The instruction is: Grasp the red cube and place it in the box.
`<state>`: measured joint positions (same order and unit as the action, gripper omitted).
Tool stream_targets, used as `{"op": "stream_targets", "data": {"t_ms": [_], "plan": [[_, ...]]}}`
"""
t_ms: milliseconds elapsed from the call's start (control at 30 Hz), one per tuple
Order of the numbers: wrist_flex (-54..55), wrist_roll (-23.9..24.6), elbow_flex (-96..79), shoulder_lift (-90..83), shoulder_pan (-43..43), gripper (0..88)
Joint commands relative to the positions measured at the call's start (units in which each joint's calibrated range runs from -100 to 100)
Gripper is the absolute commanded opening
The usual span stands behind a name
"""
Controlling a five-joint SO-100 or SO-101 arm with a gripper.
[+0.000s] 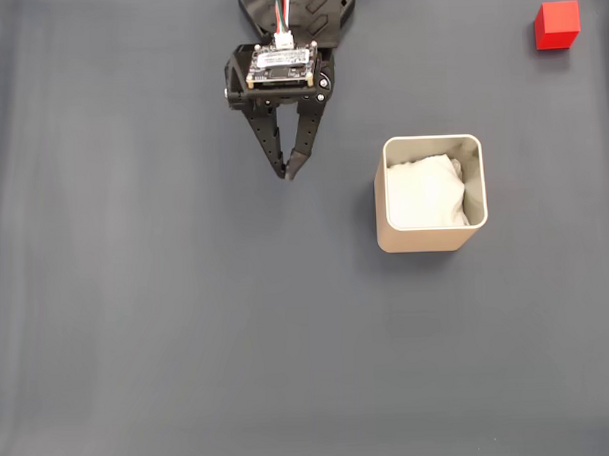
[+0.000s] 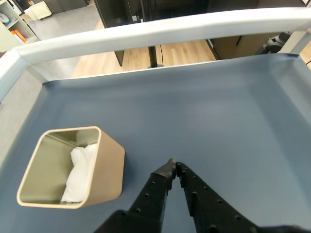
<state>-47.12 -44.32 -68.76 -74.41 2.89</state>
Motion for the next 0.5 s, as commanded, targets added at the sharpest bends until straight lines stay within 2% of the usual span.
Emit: {"op": "stream_targets", "data": {"t_ms": [0, 233, 467], "plan": [[-1.8, -0.3, 9.7, 4.3, -1.4, 0.2], [-7.8, -3.6, 19.8, 9.4, -8.5, 0.2], [-17.8, -6.5, 27.1, 11.3, -19.5, 0.2]]}}
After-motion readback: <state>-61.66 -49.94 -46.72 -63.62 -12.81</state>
